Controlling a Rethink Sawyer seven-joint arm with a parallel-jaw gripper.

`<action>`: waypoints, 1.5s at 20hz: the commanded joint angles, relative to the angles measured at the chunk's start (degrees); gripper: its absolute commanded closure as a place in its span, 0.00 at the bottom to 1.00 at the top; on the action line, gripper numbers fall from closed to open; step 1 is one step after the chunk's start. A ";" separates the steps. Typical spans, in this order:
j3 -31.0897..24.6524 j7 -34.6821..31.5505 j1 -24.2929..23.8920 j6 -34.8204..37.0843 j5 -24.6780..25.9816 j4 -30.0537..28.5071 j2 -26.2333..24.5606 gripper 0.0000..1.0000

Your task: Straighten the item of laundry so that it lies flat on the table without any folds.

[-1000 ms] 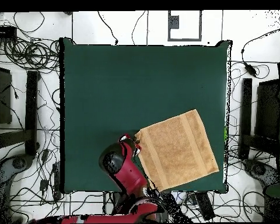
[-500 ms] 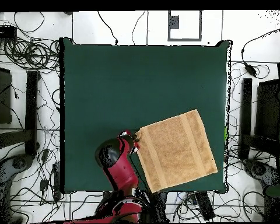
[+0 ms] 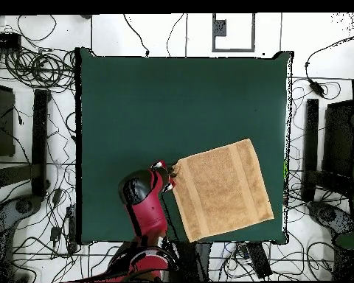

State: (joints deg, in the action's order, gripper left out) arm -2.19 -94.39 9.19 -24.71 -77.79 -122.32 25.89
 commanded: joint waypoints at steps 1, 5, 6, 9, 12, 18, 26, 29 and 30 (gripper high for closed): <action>-12.91 -4.65 -0.28 -3.61 -9.39 20.90 -6.39 1.00; -16.09 -2.41 -1.66 -5.79 -13.85 21.63 -5.81 1.00; -17.15 -1.77 -2.05 -6.84 -15.33 21.78 -5.63 1.00; -19.55 -1.16 -2.78 -9.84 -18.33 22.70 -5.64 1.00; -21.64 -1.33 -3.40 -12.57 -20.25 23.73 -5.82 1.00; -25.45 -0.77 -5.14 -17.09 -22.17 24.65 -6.02 1.00; -27.21 0.12 -6.59 -19.55 -20.41 23.29 -5.88 1.00; -27.07 0.34 -6.76 -21.02 -19.36 22.53 -5.90 1.00; -26.96 0.23 -6.61 -21.99 -19.40 22.42 -5.87 1.00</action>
State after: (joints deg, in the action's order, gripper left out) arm -19.76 -94.39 4.54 -51.92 -101.06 -117.10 25.44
